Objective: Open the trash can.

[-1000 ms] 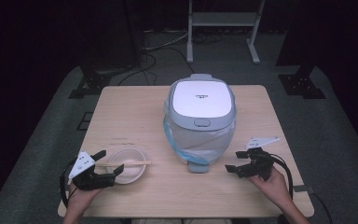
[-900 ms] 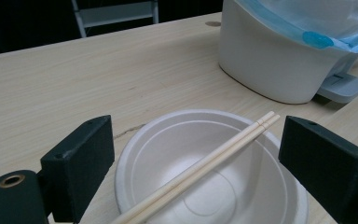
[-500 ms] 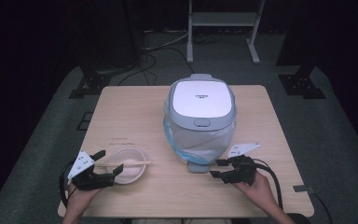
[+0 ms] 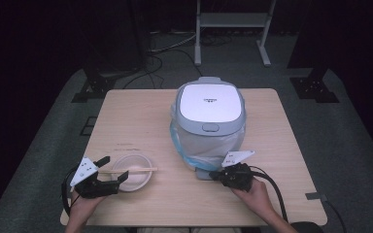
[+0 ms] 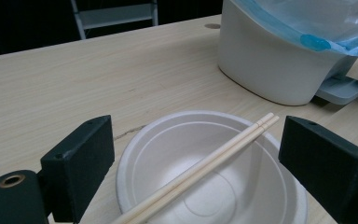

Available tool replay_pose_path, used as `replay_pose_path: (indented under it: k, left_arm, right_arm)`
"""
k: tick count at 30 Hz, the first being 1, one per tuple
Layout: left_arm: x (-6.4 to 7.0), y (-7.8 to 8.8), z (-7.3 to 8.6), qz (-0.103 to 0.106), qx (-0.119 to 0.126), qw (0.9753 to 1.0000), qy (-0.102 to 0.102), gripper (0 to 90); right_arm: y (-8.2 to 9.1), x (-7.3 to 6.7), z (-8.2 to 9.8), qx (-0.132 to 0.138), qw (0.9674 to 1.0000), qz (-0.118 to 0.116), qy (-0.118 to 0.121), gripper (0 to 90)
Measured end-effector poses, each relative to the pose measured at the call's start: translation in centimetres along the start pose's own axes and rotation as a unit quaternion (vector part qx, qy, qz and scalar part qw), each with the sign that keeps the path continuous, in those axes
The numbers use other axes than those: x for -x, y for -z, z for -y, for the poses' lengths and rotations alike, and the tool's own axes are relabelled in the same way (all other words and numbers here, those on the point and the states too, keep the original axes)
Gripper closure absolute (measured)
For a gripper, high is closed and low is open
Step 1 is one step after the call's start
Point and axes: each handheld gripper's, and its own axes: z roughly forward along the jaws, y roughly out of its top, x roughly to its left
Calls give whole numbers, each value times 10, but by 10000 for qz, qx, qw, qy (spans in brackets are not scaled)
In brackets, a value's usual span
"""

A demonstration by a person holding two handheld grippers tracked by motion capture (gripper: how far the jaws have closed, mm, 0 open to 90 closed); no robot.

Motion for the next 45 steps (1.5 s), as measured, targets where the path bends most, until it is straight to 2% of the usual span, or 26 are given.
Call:
replay_pose_path:
  k: [8,12,16,17,20,24,25,27,33,35,45]
  left_arm:
    - [0,0,0,33,11,10000,-16,96]
    - [0,0,1,30,10,10000,-11,96]
    - [0,0,1,36,10,10000,-9,96]
    - [0,0,1,39,9,10000,-8,96]
    - [0,0,1,47,-3,10000,-22,96]
    - [1,-1,1,63,-15,10000,-28,96]
    - [0,-1,1,64,-19,10000,-37,96]
    - [1,-1,1,67,-27,10000,-40,96]
    - [2,-3,2,93,-46,9999,-36,96]
    - [3,-3,2,101,-52,9999,-54,96]
    - [3,-3,2,117,-54,9999,-64,96]
  right_arm:
    - [-14,-5,-6,9,9990,384,239,896]
    - [-19,-5,-8,5,9987,443,258,896]
    - [-23,-7,-11,44,9976,606,319,896]
    - [-25,-8,-12,53,9969,705,358,896]
    - [-27,-9,-12,59,9962,768,402,896]
    - [-30,-10,-11,124,9936,1022,458,897]
    - [-30,-9,-10,155,9927,1075,534,897]
    - [-31,-10,-8,224,9917,1128,581,897]
    - [-32,-9,-6,291,9920,1087,574,897]
    - [-33,-9,-2,408,9911,1149,542,898]
    - [-37,-11,2,448,9895,1245,584,900]
